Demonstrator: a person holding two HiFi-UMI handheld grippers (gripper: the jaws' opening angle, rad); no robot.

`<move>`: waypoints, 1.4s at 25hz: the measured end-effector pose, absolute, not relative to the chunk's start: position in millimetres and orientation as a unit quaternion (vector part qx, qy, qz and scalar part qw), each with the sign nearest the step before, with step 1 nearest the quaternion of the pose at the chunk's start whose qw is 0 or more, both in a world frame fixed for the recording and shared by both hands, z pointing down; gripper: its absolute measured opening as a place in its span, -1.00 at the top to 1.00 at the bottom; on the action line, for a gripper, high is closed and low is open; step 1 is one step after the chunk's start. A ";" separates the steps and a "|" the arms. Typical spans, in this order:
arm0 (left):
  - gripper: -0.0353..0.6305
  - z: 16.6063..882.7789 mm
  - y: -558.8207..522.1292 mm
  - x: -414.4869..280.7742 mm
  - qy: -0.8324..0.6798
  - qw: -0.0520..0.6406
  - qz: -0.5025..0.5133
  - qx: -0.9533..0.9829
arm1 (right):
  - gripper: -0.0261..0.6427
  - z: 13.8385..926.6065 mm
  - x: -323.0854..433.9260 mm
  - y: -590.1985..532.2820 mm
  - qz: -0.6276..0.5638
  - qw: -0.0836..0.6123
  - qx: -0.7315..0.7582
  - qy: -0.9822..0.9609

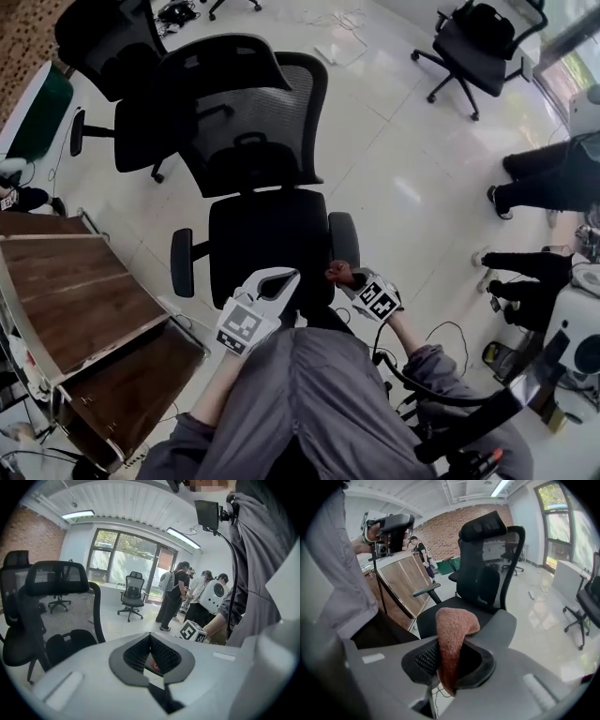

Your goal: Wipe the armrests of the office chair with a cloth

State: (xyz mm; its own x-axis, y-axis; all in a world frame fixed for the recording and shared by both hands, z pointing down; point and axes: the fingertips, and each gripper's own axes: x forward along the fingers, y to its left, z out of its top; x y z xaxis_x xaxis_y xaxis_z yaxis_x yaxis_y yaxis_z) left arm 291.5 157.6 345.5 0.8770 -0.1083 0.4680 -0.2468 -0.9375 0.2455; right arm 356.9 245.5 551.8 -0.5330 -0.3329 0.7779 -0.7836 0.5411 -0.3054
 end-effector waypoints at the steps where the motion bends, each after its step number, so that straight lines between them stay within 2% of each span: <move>1: 0.85 344.7 156.2 289.3 -0.097 0.151 0.229 0.957 | 0.75 553.9 356.5 243.5 0.334 0.340 0.343 -0.810; 12: 0.85 351.0 153.3 252.0 -0.143 0.166 0.251 0.943 | 0.75 584.8 419.6 85.3 0.319 0.353 0.395 -0.786; 17: 0.85 355.7 161.3 241.8 -0.151 0.179 0.258 0.937 | 0.75 592.9 432.0 58.0 0.313 0.368 0.403 -0.778; 21: 0.85 358.4 156.2 243.1 -0.148 0.180 0.255 0.939 | 0.75 582.7 415.1 73.6 0.316 0.354 0.397 -0.786; 30: 0.85 348.9 151.2 265.4 -0.119 0.175 0.240 0.947 | 0.75 556.3 347.2 205.2 0.347 0.335 0.339 -0.808; 35: 0.85 353.2 156.0 269.5 -0.107 0.179 0.241 0.948 | 0.75 546.6 328.0 237.9 0.362 0.325 0.322 -0.812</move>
